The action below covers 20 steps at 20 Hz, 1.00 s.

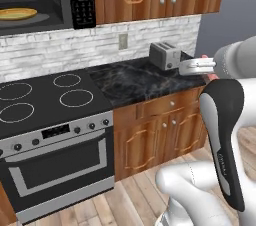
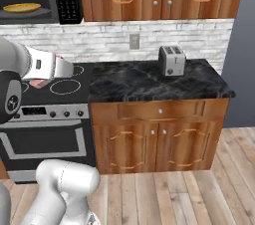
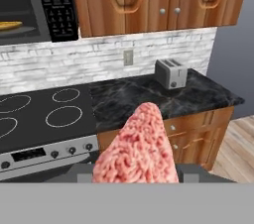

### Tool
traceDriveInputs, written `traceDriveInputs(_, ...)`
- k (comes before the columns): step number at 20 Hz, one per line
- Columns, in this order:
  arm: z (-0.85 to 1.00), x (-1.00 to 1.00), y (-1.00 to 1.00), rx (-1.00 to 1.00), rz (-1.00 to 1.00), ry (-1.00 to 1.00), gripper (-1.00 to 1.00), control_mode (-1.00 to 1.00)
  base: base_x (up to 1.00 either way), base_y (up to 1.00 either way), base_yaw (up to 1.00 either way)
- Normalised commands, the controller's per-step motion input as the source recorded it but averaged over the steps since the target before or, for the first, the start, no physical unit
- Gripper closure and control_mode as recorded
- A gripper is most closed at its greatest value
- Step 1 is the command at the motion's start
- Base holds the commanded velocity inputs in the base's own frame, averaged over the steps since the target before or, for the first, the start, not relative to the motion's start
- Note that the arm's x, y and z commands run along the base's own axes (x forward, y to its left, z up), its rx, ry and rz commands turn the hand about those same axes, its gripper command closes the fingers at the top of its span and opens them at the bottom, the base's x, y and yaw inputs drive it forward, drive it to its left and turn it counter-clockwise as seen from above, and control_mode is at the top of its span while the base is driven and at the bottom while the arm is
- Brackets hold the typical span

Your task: Transport the steak from the fridge to the microwave and turn on the microwave.

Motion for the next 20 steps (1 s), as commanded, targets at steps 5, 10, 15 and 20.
traceDriveInputs(5, 0.00, 0.00, 0.00, 0.00, 0.00, 0.00, 1.00, 1.00, -0.21, 0.54, 0.00)
traceDriveInputs(10, 0.00, 0.00, 0.00, 0.00, 0.00, 0.00, 1.00, 1.00, -0.20, 0.51, 0.03)
traceDriveInputs(15, 0.00, 0.00, 0.00, 0.00, 0.00, 0.00, 1.00, 1.00, -0.16, 0.59, 0.04)
traceDriveInputs(20, 0.00, 0.00, 0.00, 0.00, 0.00, 0.00, 1.00, 1.00, -0.01, 0.45, 0.11)
